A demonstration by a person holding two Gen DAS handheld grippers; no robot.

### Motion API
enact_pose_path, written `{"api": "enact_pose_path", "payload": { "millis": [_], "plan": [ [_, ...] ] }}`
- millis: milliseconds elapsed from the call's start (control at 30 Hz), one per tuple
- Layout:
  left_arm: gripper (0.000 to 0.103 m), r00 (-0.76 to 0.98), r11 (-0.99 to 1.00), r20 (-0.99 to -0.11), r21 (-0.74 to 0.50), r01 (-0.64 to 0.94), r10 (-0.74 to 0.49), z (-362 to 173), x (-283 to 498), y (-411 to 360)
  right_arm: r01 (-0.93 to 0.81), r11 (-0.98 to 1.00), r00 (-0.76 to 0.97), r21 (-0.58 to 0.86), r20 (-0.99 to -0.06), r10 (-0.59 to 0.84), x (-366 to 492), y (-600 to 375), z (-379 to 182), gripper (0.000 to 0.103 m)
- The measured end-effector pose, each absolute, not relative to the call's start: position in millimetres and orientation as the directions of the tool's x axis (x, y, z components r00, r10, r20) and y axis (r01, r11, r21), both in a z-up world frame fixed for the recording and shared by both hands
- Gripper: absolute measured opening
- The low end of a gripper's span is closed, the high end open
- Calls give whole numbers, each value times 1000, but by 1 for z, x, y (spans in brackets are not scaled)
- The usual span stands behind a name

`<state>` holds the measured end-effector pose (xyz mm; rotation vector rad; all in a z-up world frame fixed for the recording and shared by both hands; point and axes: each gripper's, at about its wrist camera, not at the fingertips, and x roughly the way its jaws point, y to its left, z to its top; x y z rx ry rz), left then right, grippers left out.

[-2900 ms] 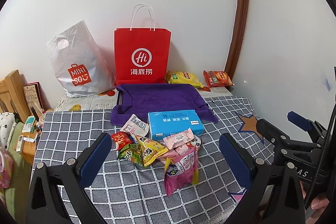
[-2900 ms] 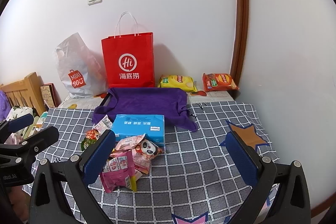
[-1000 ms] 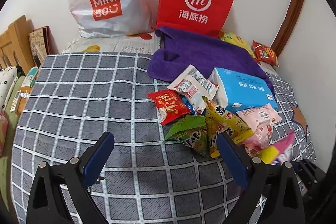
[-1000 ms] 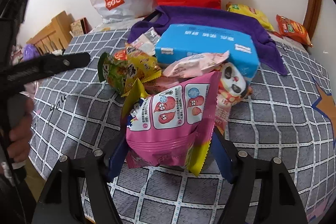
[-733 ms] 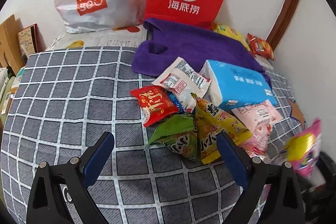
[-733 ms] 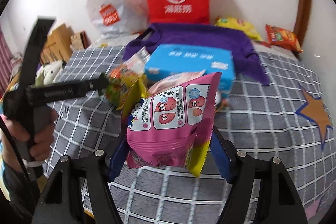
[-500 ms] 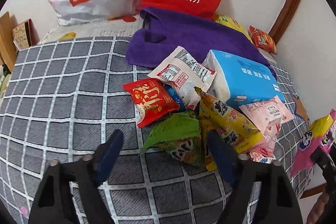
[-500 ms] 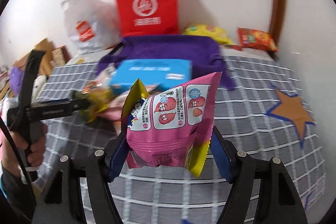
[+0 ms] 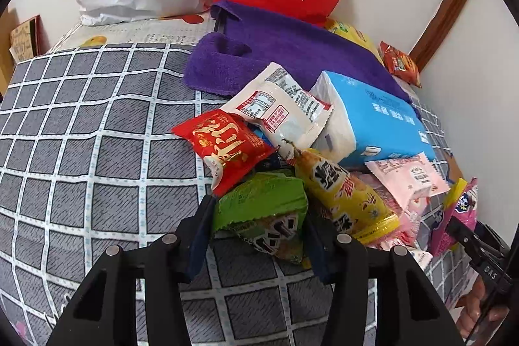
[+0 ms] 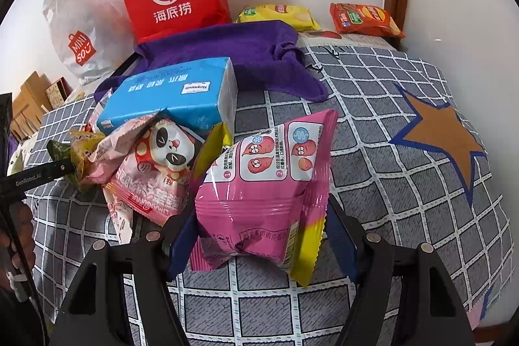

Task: Organize snacks
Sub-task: 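Carry the pink bag in the right tool while the left tool carries the green bag over the purple towel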

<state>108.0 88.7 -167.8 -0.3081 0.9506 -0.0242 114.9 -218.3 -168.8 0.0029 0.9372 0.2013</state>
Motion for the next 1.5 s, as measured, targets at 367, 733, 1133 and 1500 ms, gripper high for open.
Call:
{"api": "enact_pose_path", "payload": {
  "millis": [367,733,1133,1500],
  "plan": [
    [49,625,961,-775,-234,-146,-94,-129,84,108,-193,977,593,90,-783,189,123,-206,-141,72],
    [49,648,966,-747,-250,-66,-149,-94,94,90,-222,968,607,117,-760,231,148,-191,-112,72],
    [49,672,976,-717,-212,46,-187,-52,159,60,-243,965,645,99,-727,237,209,-173,-79,72],
    [49,686,983,-708,-169,64,-167,-27,233,62,-268,957,658,113,-704,267,288,-153,-65,72]
  ]
}}
